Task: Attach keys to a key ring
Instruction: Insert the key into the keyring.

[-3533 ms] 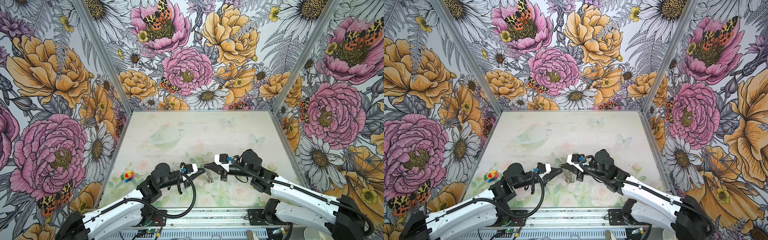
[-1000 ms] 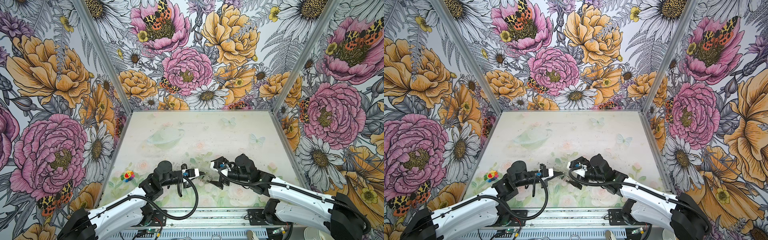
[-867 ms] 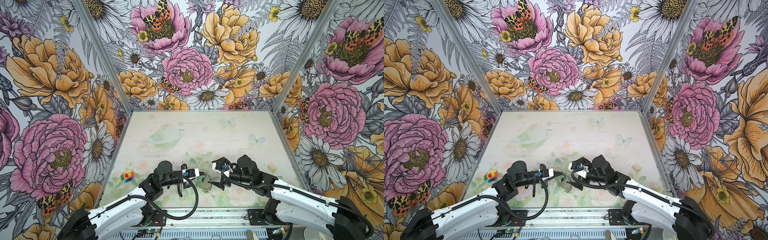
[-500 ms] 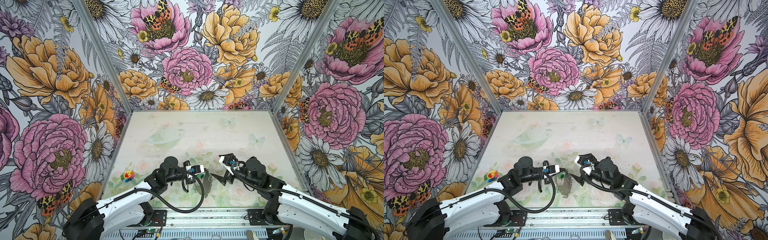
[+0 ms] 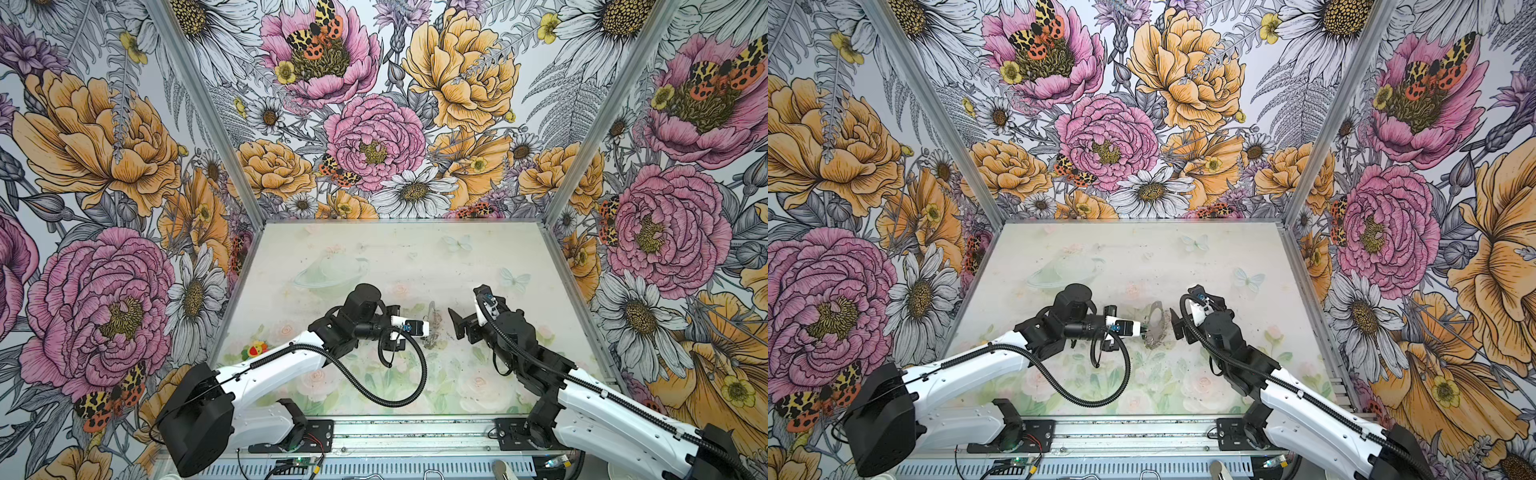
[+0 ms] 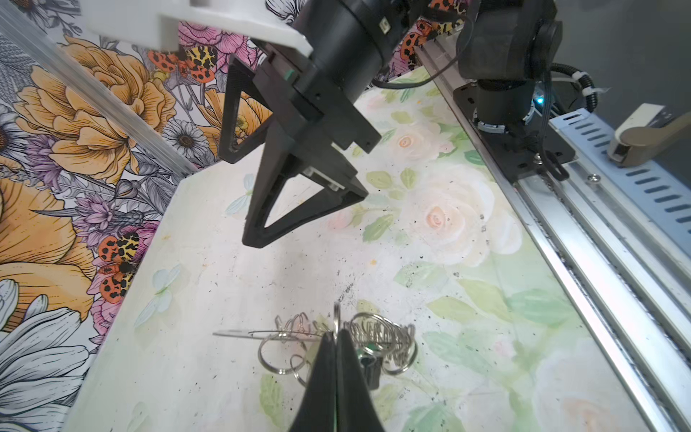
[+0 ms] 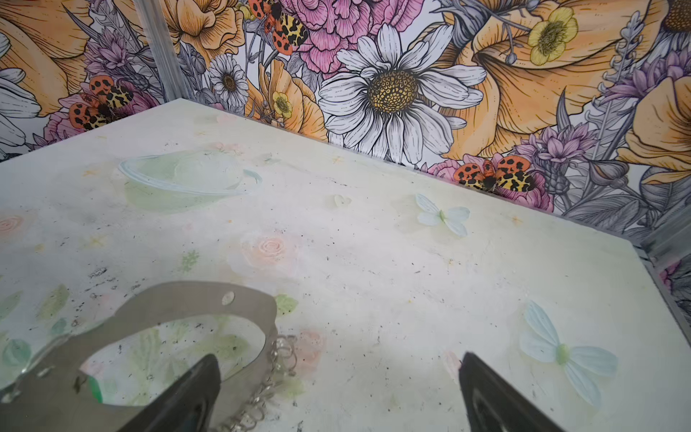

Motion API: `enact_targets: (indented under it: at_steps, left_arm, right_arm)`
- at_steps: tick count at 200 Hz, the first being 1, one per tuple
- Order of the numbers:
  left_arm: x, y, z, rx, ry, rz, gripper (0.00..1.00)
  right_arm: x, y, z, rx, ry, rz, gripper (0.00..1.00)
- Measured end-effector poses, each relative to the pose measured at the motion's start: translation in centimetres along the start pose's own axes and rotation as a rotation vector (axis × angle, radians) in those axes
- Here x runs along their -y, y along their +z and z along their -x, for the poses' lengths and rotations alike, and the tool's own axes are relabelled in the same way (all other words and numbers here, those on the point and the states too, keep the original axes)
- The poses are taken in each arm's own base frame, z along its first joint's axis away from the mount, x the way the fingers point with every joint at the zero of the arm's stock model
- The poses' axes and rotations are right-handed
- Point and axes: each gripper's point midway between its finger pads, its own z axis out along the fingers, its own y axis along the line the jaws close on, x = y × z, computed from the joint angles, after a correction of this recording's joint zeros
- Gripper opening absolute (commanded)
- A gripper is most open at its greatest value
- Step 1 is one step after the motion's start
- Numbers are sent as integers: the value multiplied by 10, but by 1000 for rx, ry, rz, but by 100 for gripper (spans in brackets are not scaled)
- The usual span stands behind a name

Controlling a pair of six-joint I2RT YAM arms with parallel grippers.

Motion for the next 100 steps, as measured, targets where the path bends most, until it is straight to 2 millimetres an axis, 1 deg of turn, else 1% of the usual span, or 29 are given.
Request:
enact_targets:
  at_steps: [19, 48, 54, 62, 73, 87, 100]
  left_arm:
    - [23, 2, -10, -21, -18, -37, 0]
    - [60, -1, -34, -69, -68, -66, 0]
    - [65, -3, -38, -75, -77, -64, 0]
    - [70, -6, -41, -79, -82, -57, 0]
    - [71, -10, -43, -78, -84, -40, 0]
    - [69, -14, -39, -62, -78, -21, 0]
    - [66, -15, -34, -44, -66, -6, 0]
  right_arm:
    - [-7, 6, -11, -43, -14, 32, 99]
    - [-29, 15, -35, -135, -65, 145, 100]
    - [-35, 15, -38, -146, -74, 179, 97]
    - [-43, 14, -40, -151, -87, 225, 91]
    - [-56, 11, -39, -144, -99, 306, 86]
    - [-70, 6, -35, -124, -116, 396, 81]
    - [-80, 2, -35, -114, -136, 461, 73]
